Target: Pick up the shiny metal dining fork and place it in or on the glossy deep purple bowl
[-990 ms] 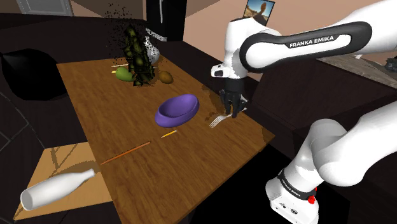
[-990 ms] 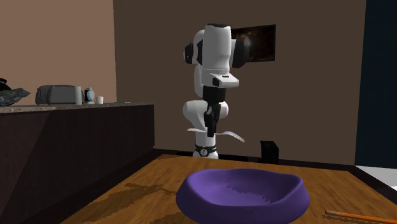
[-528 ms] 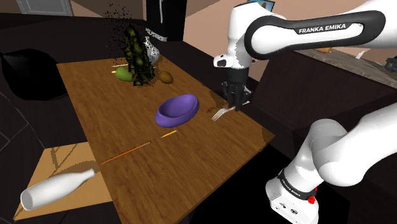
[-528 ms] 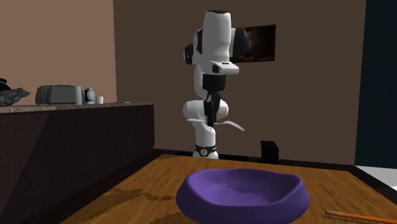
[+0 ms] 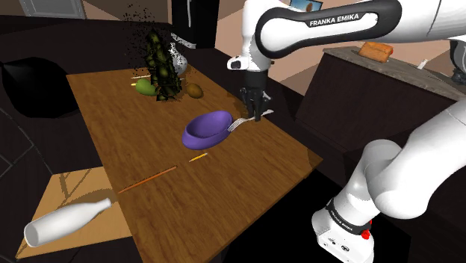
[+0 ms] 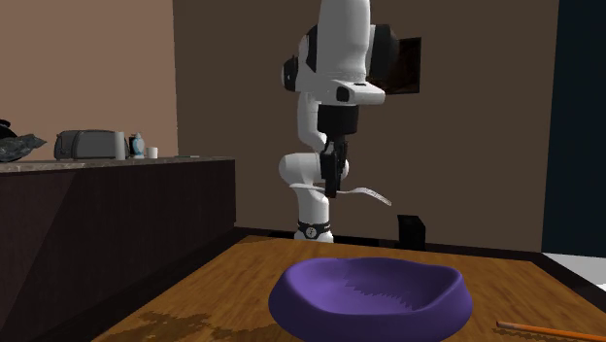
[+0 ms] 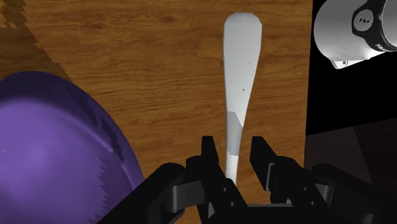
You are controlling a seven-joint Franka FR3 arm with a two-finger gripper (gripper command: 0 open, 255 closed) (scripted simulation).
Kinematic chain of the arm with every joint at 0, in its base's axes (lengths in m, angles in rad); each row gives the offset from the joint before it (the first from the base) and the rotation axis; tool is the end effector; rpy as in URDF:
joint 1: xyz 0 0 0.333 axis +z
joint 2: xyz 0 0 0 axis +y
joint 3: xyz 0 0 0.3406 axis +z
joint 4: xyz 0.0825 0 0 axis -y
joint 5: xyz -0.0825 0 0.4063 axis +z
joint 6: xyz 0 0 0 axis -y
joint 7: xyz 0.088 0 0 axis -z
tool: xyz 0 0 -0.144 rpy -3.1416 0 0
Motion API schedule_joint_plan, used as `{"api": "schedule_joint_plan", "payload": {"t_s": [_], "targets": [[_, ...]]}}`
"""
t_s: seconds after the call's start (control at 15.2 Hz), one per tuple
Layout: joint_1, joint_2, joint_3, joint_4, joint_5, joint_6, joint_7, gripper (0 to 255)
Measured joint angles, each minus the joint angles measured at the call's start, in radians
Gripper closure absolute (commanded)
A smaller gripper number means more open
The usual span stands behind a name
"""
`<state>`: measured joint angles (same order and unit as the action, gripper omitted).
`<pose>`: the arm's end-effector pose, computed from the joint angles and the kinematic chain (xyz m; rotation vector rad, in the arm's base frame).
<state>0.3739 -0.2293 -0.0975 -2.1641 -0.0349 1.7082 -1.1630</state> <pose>0.4495 0.1212 0.4552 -2.2709 -2.0184 0.3215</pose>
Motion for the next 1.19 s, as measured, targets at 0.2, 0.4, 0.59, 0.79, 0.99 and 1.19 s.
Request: {"api": "schedule_joint_plan", "payload": {"t_s": [0.2,0.4,0.59,0.79,0.99,1.19], "targets": [[0.003,0.113,-0.001,0.115,0.011,-0.003,-0.004,255],[0.006,0.239,0.0,0.261,0.023,-0.024,-0.005,255],[-0.001,0.374,-0.005,0.421,0.034,-0.05,-0.019,255],[-0.001,0.481,-0.002,0.558,0.045,-0.08,-0.018,255],[-0.002,0.505,-0.001,0.556,0.047,-0.053,-0.018,255],[-0.001,0.516,0.0,0.529,0.049,-0.015,-0.017,255]]}}
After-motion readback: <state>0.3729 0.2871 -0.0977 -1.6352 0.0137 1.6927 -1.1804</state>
